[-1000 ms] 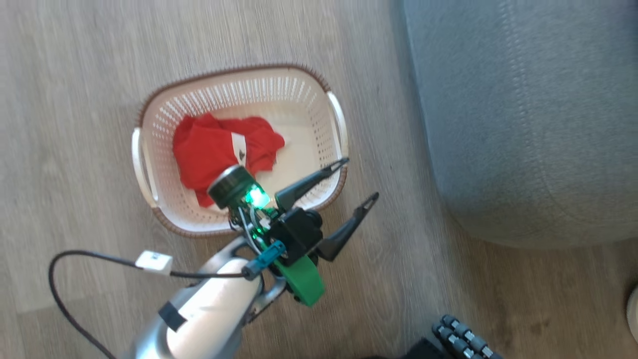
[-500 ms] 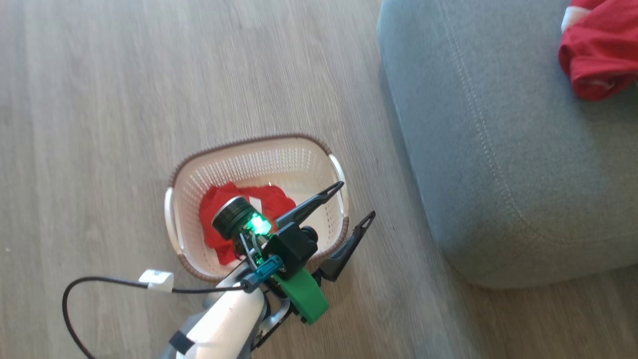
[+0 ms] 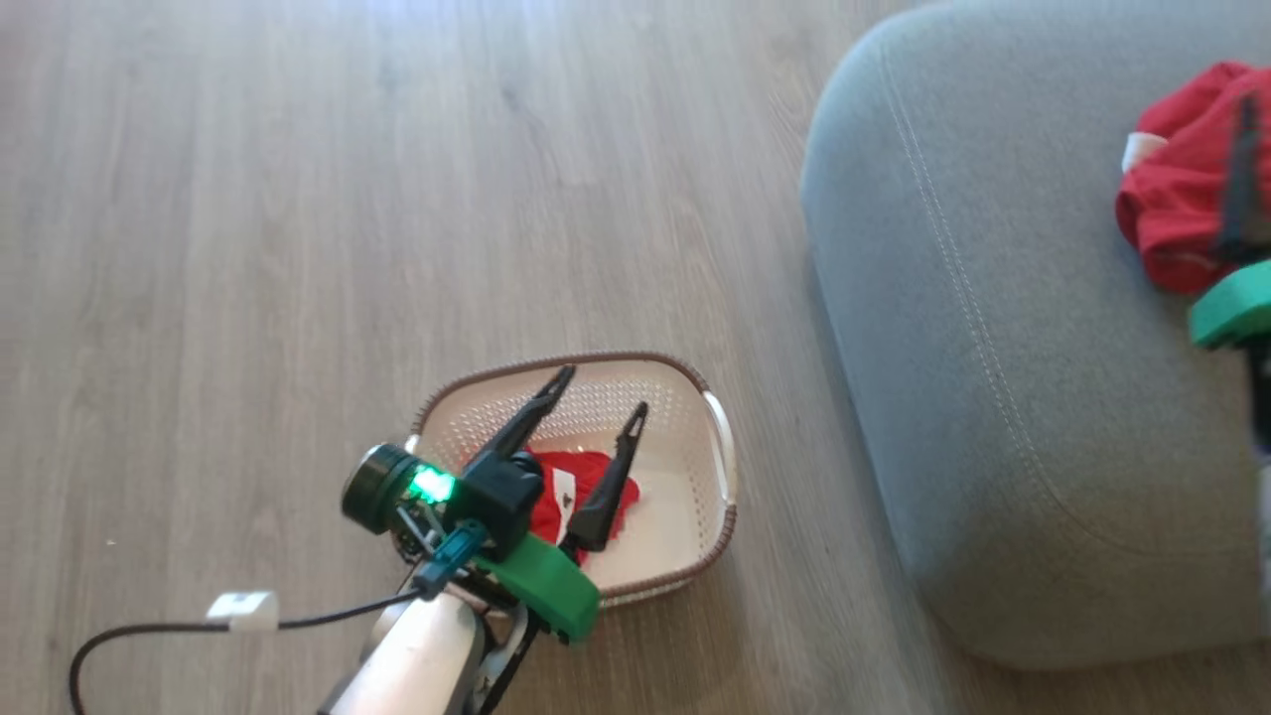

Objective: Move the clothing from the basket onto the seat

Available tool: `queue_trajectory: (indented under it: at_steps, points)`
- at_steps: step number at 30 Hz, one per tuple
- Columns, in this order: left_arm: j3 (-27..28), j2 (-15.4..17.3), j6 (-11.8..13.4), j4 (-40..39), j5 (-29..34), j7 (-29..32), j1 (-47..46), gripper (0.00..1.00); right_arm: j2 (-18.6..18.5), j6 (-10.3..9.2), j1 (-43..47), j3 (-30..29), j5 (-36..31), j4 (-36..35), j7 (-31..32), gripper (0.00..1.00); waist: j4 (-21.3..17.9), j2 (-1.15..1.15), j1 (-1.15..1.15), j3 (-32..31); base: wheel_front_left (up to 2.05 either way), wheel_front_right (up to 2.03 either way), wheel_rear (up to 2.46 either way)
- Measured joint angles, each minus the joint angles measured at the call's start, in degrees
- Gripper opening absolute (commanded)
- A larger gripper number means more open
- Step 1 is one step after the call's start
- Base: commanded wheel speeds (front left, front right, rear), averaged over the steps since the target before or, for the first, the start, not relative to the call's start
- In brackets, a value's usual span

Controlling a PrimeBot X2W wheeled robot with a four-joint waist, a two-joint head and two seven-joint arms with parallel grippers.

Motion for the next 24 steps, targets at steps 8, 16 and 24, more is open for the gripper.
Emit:
queue_trajectory:
  at_steps: [8, 16, 24]
  points:
    - [6.08, -0.52, 3.11, -1.70, -0.12, 0.00, 3.93, 1.00, 3.88, 0.00, 10.25, 5.04, 4.87, -11.65, 0.00, 1.00, 3.52, 0.00, 0.00, -3.70, 0.00, 0.00, 0.00]
    - [12.15, -0.60, 5.69, -3.42, -0.49, 0.00, 6.04, 1.00, 6.75, 0.01, 17.07, 10.56, 5.50, -18.68, 0.00, 1.00, 5.98, 0.00, 0.00, -5.47, 0.00, 0.00, 0.00]
    - [13.63, -0.74, 7.89, -4.75, -0.51, 0.00, 8.81, 1.00, 9.01, 0.00, 23.95, 12.24, 6.32, -21.15, 0.00, 1.00, 7.93, 0.00, 0.00, -6.53, 0.00, 0.00, 0.00]
